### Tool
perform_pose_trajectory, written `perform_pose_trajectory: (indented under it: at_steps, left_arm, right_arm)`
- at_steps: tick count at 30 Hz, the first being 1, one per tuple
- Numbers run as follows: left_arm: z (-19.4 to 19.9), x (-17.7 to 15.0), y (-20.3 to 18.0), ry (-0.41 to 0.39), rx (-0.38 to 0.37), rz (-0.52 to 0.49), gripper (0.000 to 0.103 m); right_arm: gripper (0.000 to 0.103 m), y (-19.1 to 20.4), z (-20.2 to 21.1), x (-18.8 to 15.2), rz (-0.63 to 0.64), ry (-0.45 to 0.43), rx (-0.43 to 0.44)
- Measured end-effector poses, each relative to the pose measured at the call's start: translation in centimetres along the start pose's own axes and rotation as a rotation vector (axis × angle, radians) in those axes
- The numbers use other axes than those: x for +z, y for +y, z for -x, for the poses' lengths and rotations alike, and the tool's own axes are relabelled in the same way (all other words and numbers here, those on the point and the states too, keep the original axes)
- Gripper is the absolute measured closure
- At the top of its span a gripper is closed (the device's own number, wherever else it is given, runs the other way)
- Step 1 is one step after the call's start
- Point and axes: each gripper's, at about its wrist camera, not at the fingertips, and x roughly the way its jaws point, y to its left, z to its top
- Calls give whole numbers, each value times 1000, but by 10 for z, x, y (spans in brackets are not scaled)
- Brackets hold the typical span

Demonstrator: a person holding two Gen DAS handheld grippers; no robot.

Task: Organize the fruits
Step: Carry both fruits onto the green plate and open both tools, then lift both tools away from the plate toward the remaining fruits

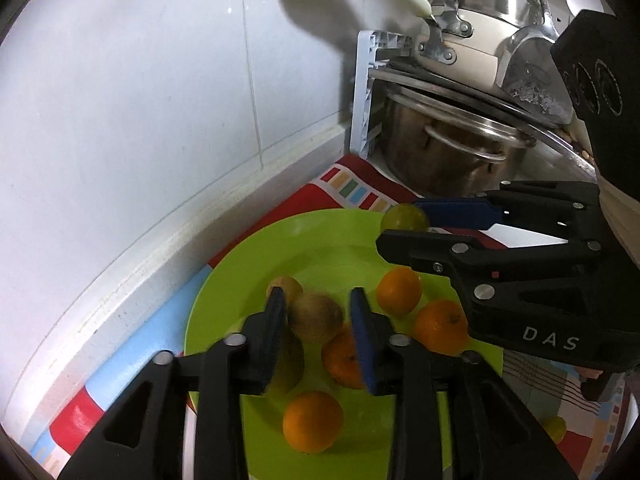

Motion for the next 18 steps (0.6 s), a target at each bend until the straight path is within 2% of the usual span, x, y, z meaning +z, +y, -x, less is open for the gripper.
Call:
perform_pose_trajectory:
  at_steps: [1, 2, 3, 8, 11, 14, 18]
  left_arm:
    - [2, 0, 0, -3, -1, 3, 60]
    - [3, -1, 0, -2, 7, 5, 59]
    - [7, -2, 0, 2, 27, 6, 59]
    - [30, -11, -2, -6, 64, 17, 53]
    - [51, -14, -6, -17, 88, 27, 48]
    - [72, -19, -10, -29, 98, 42, 45]
    - [106, -28, -19, -75, 146, 39, 37]
  right_arm:
    - [66, 1, 0, 0, 2, -4, -2]
    - [58, 0, 0, 1, 1, -3, -12]
    - [54, 0, 1, 1, -4, -3, -25]
    - [54, 1, 25, -6, -9, -25, -70]
    - [46, 5, 42, -11, -14, -29, -94]
    - [45, 11, 61, -16, -3, -43, -123]
    - [39, 22, 92, -22, 2, -76, -146]
